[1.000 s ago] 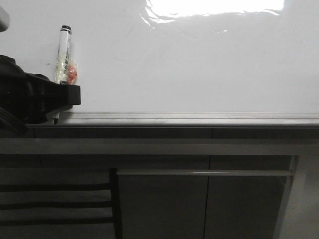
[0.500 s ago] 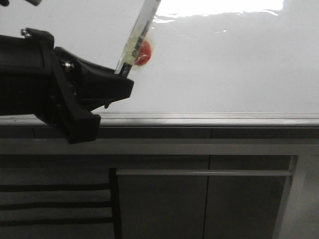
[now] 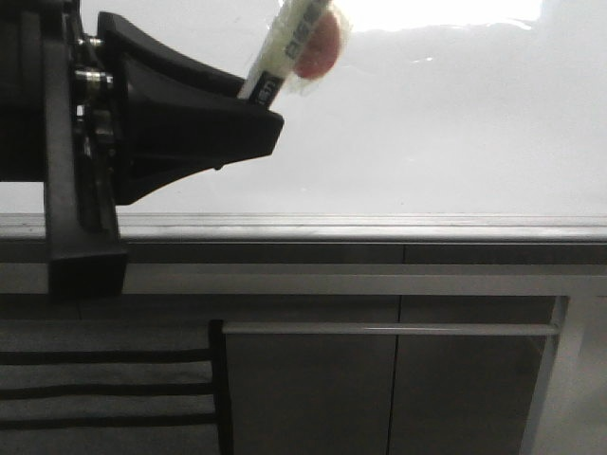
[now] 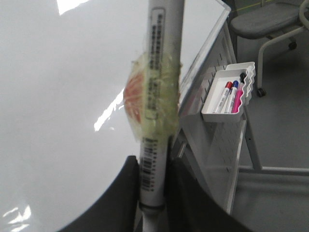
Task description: Write number 0 on whiteboard
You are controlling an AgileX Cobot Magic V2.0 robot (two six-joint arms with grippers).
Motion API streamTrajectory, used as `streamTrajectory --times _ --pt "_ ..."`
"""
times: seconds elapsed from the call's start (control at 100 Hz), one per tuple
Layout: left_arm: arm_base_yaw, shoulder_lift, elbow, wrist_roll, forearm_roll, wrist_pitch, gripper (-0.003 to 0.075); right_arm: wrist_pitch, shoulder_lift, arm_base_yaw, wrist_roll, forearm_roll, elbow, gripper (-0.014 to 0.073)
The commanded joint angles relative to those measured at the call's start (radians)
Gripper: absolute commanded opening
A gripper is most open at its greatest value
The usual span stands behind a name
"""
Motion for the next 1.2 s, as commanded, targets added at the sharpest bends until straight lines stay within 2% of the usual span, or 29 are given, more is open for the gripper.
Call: streamTrajectory --times 0.0,0.15,0.26,0.29,0.33,0.36,0.41,0.5,0.55,0.68,0.73,0.77,0.93,1.07,1.19 --pt "-0.006 -0.028 -0.024 -0.001 0.007 -0.045 -0.001 -0.064 0.033 0.004 -0.015 0.008 -0.06 0.0432" --pt "-0.006 -0.028 -0.024 -0.001 0.012 -0.045 -0.001 -0.062 0.076 0.014 -0.015 0.008 -0.08 0.0426" --pt "-0.006 -0.028 -0.024 -0.001 0.003 -0.047 -0.001 -0.06 0.085 0.02 -0.015 0.008 -0.08 0.0351" --pt "-0.006 -0.028 -0.024 -0.001 0.003 -0.047 -0.001 -0.06 0.085 0.02 -0.015 0.008 -0.08 0.0313" --pt "-0.006 -0.028 -0.024 -0.001 0.003 -0.047 -0.001 -0.053 0.085 0.02 -0.015 0.008 -0.08 0.0216" --pt "-0.006 -0.028 -0.024 -0.001 -0.005 -0.047 -0.001 -0.048 0.085 0.02 -0.015 0.008 -0.08 0.0126" --pt "-0.006 -0.028 -0.024 -0.001 -0.033 -0.052 -0.0005 -0.035 0.085 0.02 -0.015 0.006 -0.08 -0.0079" --pt "-0.006 -0.028 -0.024 -0.001 -0.085 -0.066 0.0044 -0.026 0.087 0.02 -0.015 0.003 -0.08 -0.0069" --pt "-0.006 -0.028 -0.024 -0.001 -0.109 -0.068 0.0111 -0.025 0.087 0.02 -0.015 0.001 -0.08 -0.0069" --pt "-0.004 -0.029 -0.024 -0.001 -0.139 -0.037 0.0451 -0.025 0.087 0.02 -0.015 -0.01 -0.08 -0.0069" --pt "-0.004 -0.033 -0.024 -0.001 -0.146 -0.037 0.0544 -0.03 0.087 0.02 -0.015 -0.01 -0.08 -0.0069" --pt "-0.004 -0.044 -0.024 -0.001 -0.147 -0.035 0.0584 -0.035 0.087 0.02 -0.015 -0.01 -0.08 -0.0069" --pt "-0.008 -0.158 -0.011 -0.001 -0.139 0.001 0.0563 -0.035 0.087 0.02 -0.015 0.003 -0.08 -0.0069" --pt "-0.033 -0.345 0.007 -0.007 -0.134 0.198 0.0511 -0.035 0.087 0.02 -0.015 0.03 -0.08 -0.0069" --pt "-0.067 -0.529 0.007 -0.01 -0.15 0.43 0.0452 -0.02 0.087 0.02 -0.015 0.03 -0.08 -0.0069"
